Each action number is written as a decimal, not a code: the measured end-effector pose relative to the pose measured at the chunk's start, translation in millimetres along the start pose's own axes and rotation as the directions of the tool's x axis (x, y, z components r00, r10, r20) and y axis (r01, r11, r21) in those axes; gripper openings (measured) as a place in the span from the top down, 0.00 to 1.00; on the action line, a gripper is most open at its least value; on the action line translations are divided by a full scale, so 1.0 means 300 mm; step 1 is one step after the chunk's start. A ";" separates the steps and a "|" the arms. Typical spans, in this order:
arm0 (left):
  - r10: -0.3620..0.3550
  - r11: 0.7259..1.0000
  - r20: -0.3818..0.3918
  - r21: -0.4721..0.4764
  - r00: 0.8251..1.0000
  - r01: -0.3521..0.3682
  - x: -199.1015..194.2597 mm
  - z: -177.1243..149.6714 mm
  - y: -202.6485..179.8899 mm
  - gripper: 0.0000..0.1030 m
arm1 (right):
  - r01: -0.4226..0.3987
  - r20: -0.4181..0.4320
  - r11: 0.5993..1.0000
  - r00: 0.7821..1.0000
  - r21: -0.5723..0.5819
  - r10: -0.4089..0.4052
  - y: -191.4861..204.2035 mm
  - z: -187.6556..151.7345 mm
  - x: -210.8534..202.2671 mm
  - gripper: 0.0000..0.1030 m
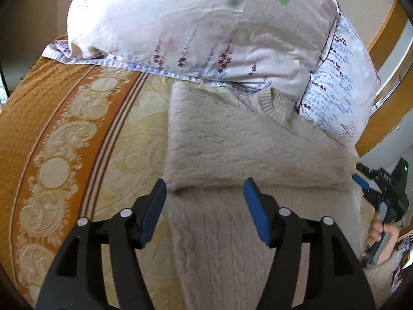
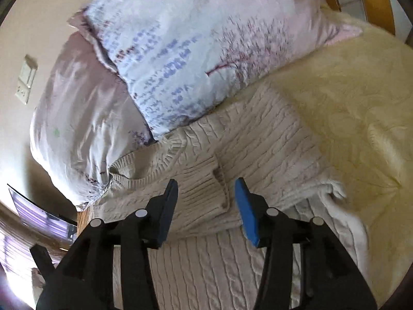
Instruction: Fold small clothes
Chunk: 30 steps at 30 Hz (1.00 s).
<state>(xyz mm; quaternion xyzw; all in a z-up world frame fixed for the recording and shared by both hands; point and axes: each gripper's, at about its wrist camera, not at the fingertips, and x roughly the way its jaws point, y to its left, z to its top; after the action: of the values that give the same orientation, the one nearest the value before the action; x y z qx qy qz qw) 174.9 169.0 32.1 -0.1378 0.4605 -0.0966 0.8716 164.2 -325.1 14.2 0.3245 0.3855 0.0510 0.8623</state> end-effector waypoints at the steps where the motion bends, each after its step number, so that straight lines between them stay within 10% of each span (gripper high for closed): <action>1: 0.002 1.000 -0.004 -0.003 1.000 -0.002 -0.003 -0.007 0.006 0.40 | -0.001 -0.028 1.000 1.000 0.009 0.001 -0.002 0.004 0.031 0.56; 10: -0.015 0.999 -0.057 -0.047 0.998 0.013 -0.002 -0.067 0.057 0.40 | -0.013 -0.123 1.000 0.992 0.024 0.016 -0.019 -0.011 0.141 0.69; 13: -0.030 0.998 -0.073 -0.049 0.997 0.027 0.008 -0.082 0.054 0.40 | -0.046 -0.148 0.999 0.988 0.027 0.049 -0.020 -0.012 0.150 0.89; 22: -0.051 0.999 -0.078 -0.021 0.996 0.050 0.012 -0.103 0.021 0.40 | 0.098 0.051 0.989 0.994 -0.107 -0.093 0.030 0.028 0.076 0.91; 26: -0.077 0.997 -0.082 -0.025 0.994 0.075 0.004 -0.129 0.015 0.40 | 0.128 -0.046 0.988 0.990 -0.084 -0.133 -0.013 0.011 0.095 0.79; 30: -0.124 0.992 -0.076 -0.036 0.989 0.122 -0.023 -0.168 0.017 0.41 | 0.073 0.010 0.993 0.997 -0.097 -0.072 -0.070 -0.019 -0.048 0.41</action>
<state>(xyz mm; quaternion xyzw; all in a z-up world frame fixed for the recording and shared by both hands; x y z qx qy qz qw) 129.4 168.2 8.5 -0.1754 0.4864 -0.1482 0.8430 146.6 -343.4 8.0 0.2682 0.3915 0.0373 0.8794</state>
